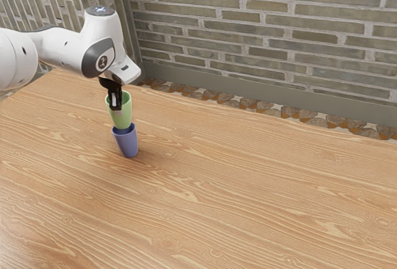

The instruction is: Place the left cup onto the right cup

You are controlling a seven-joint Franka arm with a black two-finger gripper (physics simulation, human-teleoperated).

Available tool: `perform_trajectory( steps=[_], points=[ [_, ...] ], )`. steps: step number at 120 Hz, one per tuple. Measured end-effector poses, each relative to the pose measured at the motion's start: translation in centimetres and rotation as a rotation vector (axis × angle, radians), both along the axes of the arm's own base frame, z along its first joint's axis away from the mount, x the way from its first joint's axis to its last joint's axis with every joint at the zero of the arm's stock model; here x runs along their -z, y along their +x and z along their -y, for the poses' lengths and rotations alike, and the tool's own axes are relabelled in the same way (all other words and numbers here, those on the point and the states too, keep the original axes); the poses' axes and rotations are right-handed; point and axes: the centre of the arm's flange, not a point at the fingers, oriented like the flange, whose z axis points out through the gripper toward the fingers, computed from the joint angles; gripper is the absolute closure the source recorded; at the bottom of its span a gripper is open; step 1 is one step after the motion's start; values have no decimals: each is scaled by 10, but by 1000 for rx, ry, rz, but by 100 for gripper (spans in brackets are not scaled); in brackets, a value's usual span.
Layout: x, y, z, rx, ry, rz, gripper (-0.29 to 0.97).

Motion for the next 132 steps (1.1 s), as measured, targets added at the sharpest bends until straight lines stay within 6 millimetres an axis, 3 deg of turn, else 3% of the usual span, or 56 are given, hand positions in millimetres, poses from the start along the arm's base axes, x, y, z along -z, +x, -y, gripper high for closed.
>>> perform_trajectory(
  steps=[113,117,132],
  points=[
    [39,6,-4,-15,8,-53,79],
    [40,7,-4,-15,9,-55,76],
    [41,7,-3,-8,8,-60,48]
  ],
)
